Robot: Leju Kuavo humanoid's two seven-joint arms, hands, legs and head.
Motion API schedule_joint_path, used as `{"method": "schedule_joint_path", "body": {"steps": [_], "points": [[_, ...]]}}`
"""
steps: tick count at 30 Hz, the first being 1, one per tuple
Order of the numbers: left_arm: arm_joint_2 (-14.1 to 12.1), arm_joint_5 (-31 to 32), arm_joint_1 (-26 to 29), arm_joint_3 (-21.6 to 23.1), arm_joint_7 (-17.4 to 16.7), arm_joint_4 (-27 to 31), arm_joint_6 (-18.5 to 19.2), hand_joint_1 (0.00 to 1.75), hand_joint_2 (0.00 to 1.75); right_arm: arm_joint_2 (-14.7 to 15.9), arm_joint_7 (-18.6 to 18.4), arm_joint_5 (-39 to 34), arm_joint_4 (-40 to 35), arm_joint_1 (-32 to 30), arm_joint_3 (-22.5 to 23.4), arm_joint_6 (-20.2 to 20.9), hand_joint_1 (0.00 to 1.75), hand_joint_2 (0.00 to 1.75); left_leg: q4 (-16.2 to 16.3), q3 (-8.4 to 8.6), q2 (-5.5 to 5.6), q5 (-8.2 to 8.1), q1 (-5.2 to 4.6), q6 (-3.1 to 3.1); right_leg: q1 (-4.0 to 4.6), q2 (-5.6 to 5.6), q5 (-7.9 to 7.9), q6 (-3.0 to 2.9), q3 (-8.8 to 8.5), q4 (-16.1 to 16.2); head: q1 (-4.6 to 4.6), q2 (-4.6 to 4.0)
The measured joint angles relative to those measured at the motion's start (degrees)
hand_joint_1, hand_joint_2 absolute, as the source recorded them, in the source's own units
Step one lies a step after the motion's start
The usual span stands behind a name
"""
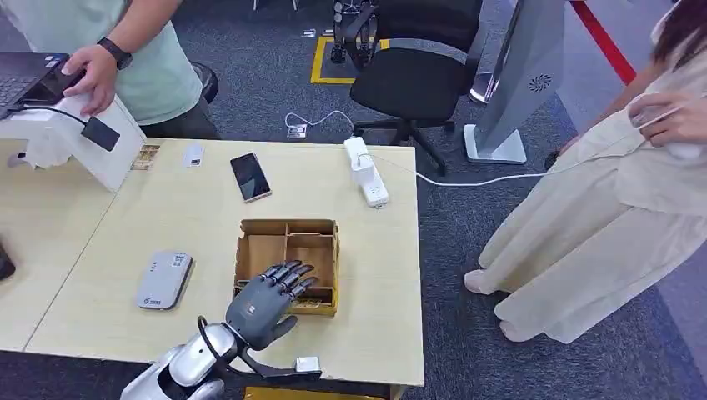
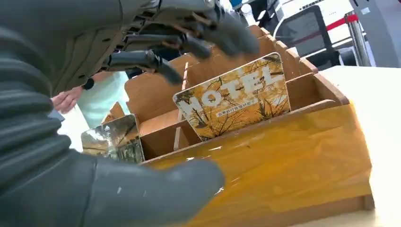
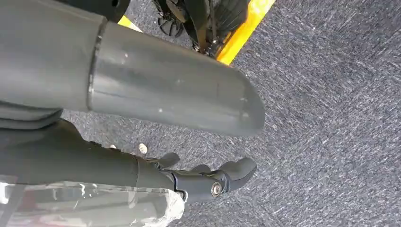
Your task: Pass the card to the sensor for recognition and then transmit it.
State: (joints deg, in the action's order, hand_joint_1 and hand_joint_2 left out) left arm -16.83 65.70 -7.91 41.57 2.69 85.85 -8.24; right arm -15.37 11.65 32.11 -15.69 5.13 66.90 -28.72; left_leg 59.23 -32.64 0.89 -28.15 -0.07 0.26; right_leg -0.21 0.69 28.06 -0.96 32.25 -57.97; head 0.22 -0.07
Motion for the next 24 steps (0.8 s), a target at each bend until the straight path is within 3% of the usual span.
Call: {"method": "schedule_joint_path", "body": {"steps": [24], "points": [[-0.4, 0.9, 0.8, -0.2, 0.9, 2.1, -1.5, 1.75, 1.75, 0.0, -0.1, 0.3, 0.0, -0.2, 0.0, -0.4, 0.0, 0.0, 0.0, 0.01, 0.01, 0.0, 0.0, 0.0, 0.0, -0.01, 0.0, 0.0, -0.01, 0.0, 0.0, 0.0]]}}
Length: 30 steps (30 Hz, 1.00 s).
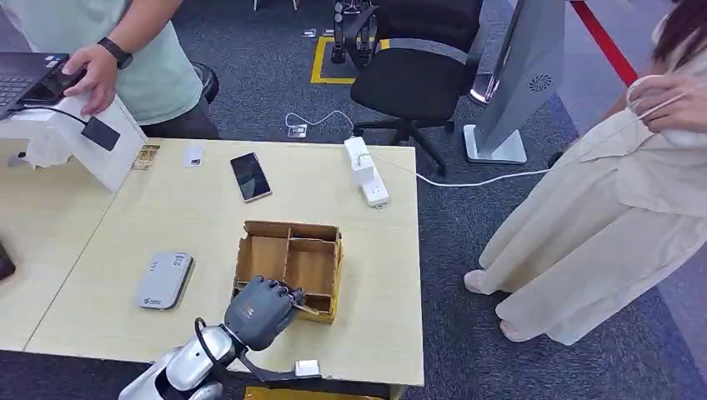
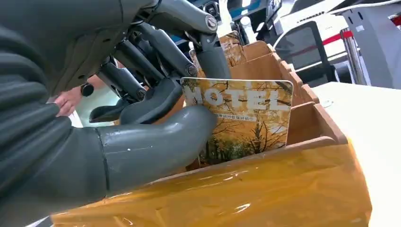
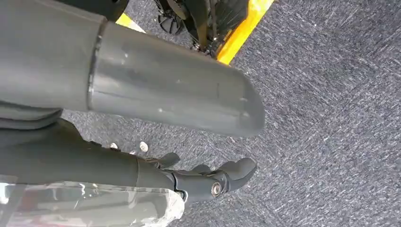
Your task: Pass the card to the sensor for recognition and then transmit it.
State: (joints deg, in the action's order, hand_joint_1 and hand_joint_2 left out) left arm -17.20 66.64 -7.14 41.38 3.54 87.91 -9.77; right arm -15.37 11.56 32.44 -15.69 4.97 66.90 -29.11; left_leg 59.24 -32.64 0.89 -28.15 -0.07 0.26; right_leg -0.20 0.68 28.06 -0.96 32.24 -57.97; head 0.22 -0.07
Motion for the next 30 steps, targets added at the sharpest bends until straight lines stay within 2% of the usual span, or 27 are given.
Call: {"method": "schedule_joint_path", "body": {"steps": [10, 12, 18, 21, 25, 30], "points": [[0.9, 0.0, -0.4, -0.2, -0.1, 0.7, -0.9, 1.75, 1.75, 0.0, -1.2, 0.8, 0.0, 0.0, 0.0, 0.0, 0.0, 0.0, 0.0, 0.01, 0.0, 0.0, 0.0, 0.0, 0.0, 0.0, 0.0, 0.0, 0.0, 0.0, 0.0, 0.0], [1.8, -0.7, -0.4, -0.4, -0.6, 0.8, -1.5, 1.75, 1.75, 0.0, -1.3, 0.8, 0.0, 0.0, 0.0, 0.0, 0.0, 0.0, 0.0, 0.01, 0.0, 0.01, -0.01, 0.02, 0.0, 0.0, -0.01, 0.0, 0.0, 0.0, 0.0, 0.0], [6.9, -2.5, -0.4, -1.4, -2.2, 1.3, -3.8, 1.75, 1.75, -0.3, -1.2, 0.6, 0.0, 0.0, 0.0, 0.0, 0.0, 0.0, 0.0, 0.0, 0.0, 0.01, -0.02, 0.02, -0.01, -0.01, -0.02, 0.01, -0.01, 0.0, 0.0, 0.02], [7.8, -2.6, -0.7, -1.5, -1.9, 1.4, -3.3, 1.75, 1.75, -0.4, -1.2, 0.6, 0.0, 0.0, 0.0, 0.0, 0.0, 0.0, 0.0, 0.0, 0.0, 0.01, -0.02, 0.02, -0.01, -0.01, -0.02, 0.01, 0.0, 0.0, 0.0, 0.02], [6.6, -4.3, -1.5, -1.5, 0.5, 1.4, 0.1, 1.75, 1.75, -0.4, -0.9, 0.8, 0.0, 0.0, 0.0, 0.0, 0.0, 0.0, 0.0, 0.01, 0.0, 0.02, 0.0, 0.02, 0.0, 0.0, -0.02, 0.0, 0.0, 0.0, 0.02, 0.0], [1.2, -8.4, -2.2, -1.5, 4.5, 1.4, 3.4, 1.75, 1.75, -0.4, -0.4, 0.8, 0.0, 0.0, 0.0, 0.0, 0.0, 0.0, 0.0, 0.04, -0.03, 0.05, 0.06, -0.05, 0.05, 0.05, -0.03, -0.06, 0.01, -0.1, 0.02, 0.02]]}}
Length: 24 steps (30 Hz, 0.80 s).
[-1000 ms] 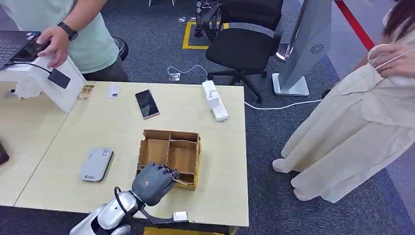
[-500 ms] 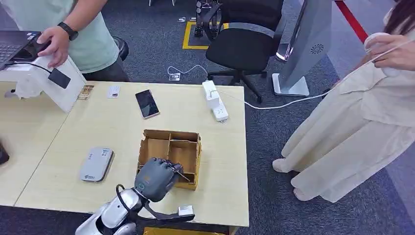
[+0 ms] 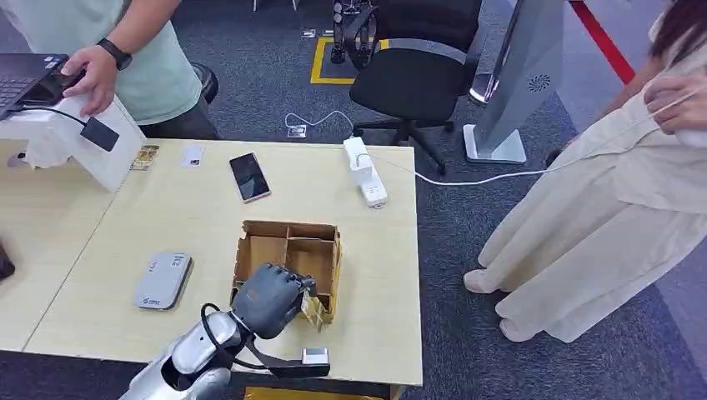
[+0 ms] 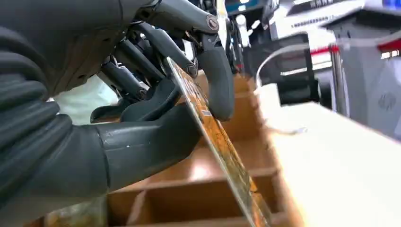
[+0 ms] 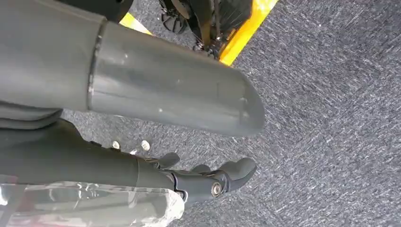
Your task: Pass the card to the sensor for recognition and then transmit it.
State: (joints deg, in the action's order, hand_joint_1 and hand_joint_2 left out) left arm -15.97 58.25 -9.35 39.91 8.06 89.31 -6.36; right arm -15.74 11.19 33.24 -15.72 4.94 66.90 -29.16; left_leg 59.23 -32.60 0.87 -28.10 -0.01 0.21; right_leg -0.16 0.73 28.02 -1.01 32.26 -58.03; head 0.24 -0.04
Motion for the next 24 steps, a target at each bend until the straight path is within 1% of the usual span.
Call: {"method": "schedule_joint_path", "body": {"steps": [5, 9, 11, 13, 15, 18, 24], "points": [[-5.0, -2.8, 0.3, 0.0, 2.3, 1.1, 2.2, 1.75, 1.75, 0.0, 0.5, -0.1, 0.0, 0.0, 0.0, 0.0, 0.0, 0.0, 0.0, -0.02, 0.01, 0.01, 0.02, -0.01, 0.01, -0.02, 0.0, -0.01, -0.01, 0.0, -0.02, 0.0], [-10.4, -6.1, 1.0, 0.0, 4.8, 2.9, 3.3, 1.75, 1.75, 0.0, 0.9, -0.2, 0.0, 0.0, 0.0, 0.0, 0.0, 0.0, 0.0, -0.02, -0.02, 0.01, 0.02, -0.01, 0.0, 0.03, 0.0, -0.01, 0.0, 0.0, -0.04, -0.02], [-13.7, -7.9, 2.0, -0.1, 6.2, 4.4, 4.0, 1.75, 1.75, 0.0, 1.1, -0.2, 0.0, 0.0, 0.0, 0.0, 0.0, 0.0, 0.0, -0.02, -0.03, 0.01, 0.02, -0.01, 0.01, 0.03, 0.0, -0.01, 0.0, 0.0, -0.02, -0.02], [-16.2, -9.0, 3.0, -0.6, 7.0, 5.8, 4.2, 1.75, 1.75, 0.0, 1.2, -0.2, 0.0, 0.0, 0.0, 0.0, 0.0, 0.0, 0.0, -0.01, -0.02, 0.01, 0.02, -0.01, 0.01, 0.03, 0.0, -0.01, 0.0, 0.0, -0.02, 0.0], [-18.3, -9.4, 3.6, -1.3, 7.0, 6.8, 4.4, 1.75, 1.75, 0.1, 1.2, -0.2, 0.0, 0.0, 0.0, 0.0, 0.0, 0.0, 0.0, -0.02, 0.0, 0.01, 0.02, -0.01, 0.01, 0.01, 0.0, -0.01, 0.0, 0.0, 0.0, 0.0], [-19.9, -9.6, 4.1, -1.6, 7.0, 7.6, 4.4, 1.75, 1.75, 0.1, 1.2, -0.2, 0.0, 0.0, 0.0, -0.1, 0.0, 0.0, 0.0, -0.02, 0.01, 0.01, 0.02, -0.01, 0.0, -0.01, 0.0, -0.01, 0.0, 0.0, 0.0, 0.0], [-21.3, -9.7, 4.5, -1.9, 7.0, 8.6, 4.6, 1.75, 1.75, 0.1, 1.2, -0.1, 0.0, 0.0, 0.0, 0.0, 0.0, 0.0, 0.0, -0.02, 0.0, 0.01, 0.01, -0.01, 0.0, -0.01, 0.0, -0.01, -0.02, 0.0, -0.02, -0.02]]}}
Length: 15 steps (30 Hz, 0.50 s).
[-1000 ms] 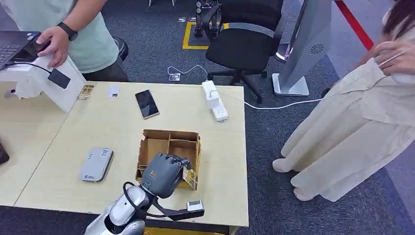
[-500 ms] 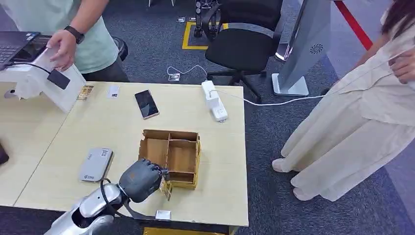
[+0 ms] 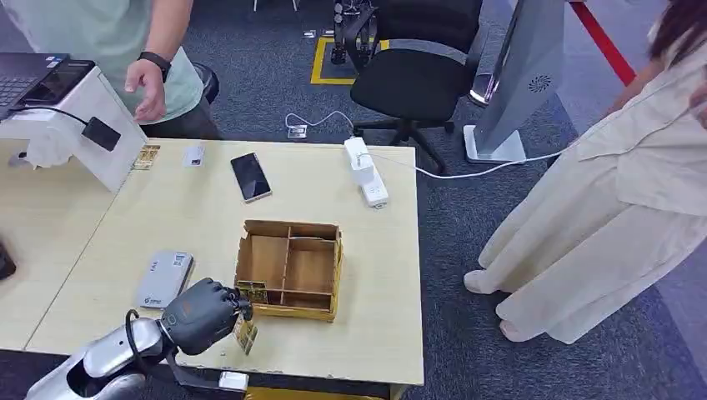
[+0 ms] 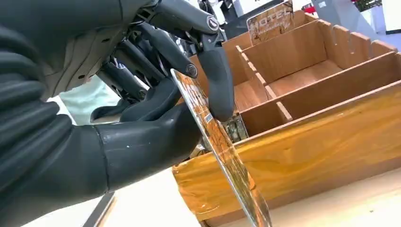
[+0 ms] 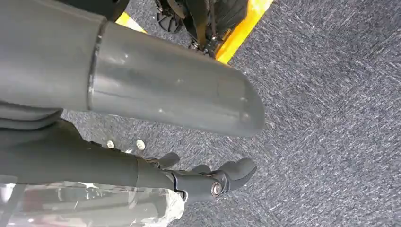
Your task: Pass the card to the sensor for recognition and then transmit it.
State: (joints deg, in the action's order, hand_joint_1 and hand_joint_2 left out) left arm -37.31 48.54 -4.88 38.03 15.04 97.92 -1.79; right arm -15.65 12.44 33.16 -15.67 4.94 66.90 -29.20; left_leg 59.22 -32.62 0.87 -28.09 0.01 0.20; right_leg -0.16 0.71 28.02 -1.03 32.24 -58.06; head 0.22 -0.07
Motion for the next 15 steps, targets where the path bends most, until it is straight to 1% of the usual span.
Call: {"method": "schedule_joint_path", "body": {"steps": [2, 5, 8, 10, 12, 15], "points": [[-1.9, -1.2, 0.7, -0.5, 0.5, 1.0, 0.5, 1.75, 1.75, 0.0, 0.0, 0.1, 0.0, 0.0, 0.0, 0.0, 0.0, 0.0, 0.0, 0.01, -0.02, 0.0, 0.01, -0.01, 0.01, 0.06, 0.0, -0.01, 0.01, 0.0, -0.02, 0.0], [-4.8, -3.8, 2.7, -2.9, 2.0, 3.2, 1.4, 1.75, 1.75, 0.0, 0.0, 0.1, 0.0, 0.0, 0.0, 0.0, 0.0, 0.0, 0.0, 0.01, -0.04, -0.02, 0.03, -0.03, 0.03, 0.06, 0.0, -0.02, 0.01, 0.0, 0.02, 0.0], [-8.7, -6.1, 7.1, -7.0, 2.5, 6.7, 1.5, 1.75, 1.75, 0.0, 0.0, 0.1, 0.0, -0.1, 0.0, -0.1, 0.0, 0.0, 0.0, 0.0, -0.07, -0.03, 0.05, -0.05, 0.04, 0.11, 0.02, -0.04, 0.05, 0.0, 0.02, 0.02], [-10.5, -6.7, 9.6, -10.2, 2.5, 8.5, 1.2, 1.75, 1.75, 0.1, 0.0, 0.1, 0.0, -0.1, 0.0, -0.1, 0.0, 0.0, 0.0, 0.0, -0.04, -0.04, 0.06, -0.06, 0.07, 0.07, 0.07, -0.11, 0.06, 0.0, 0.0, 0.0], [-11.9, -7.0, 11.0, -12.5, 2.5, 9.7, 1.2, 1.75, 1.75, 0.1, 0.0, 0.1, 0.0, 0.0, 0.0, -0.1, 0.0, 0.0, 0.0, 0.0, 0.03, -0.04, 0.06, -0.07, 0.07, -0.02, 0.1, -0.14, 0.02, 0.0, 0.0, 0.02], [-12.7, -6.0, 12.5, -14.8, 1.8, 10.9, 1.0, 1.75, 1.75, 0.1, 0.0, 0.2, 0.0, -0.1, 0.0, -0.1, 0.0, 0.0, 0.0, 0.0, 0.03, -0.02, 0.06, -0.09, 0.06, -0.03, 0.09, -0.16, 0.0, 0.0, 0.0, 0.02]]}}
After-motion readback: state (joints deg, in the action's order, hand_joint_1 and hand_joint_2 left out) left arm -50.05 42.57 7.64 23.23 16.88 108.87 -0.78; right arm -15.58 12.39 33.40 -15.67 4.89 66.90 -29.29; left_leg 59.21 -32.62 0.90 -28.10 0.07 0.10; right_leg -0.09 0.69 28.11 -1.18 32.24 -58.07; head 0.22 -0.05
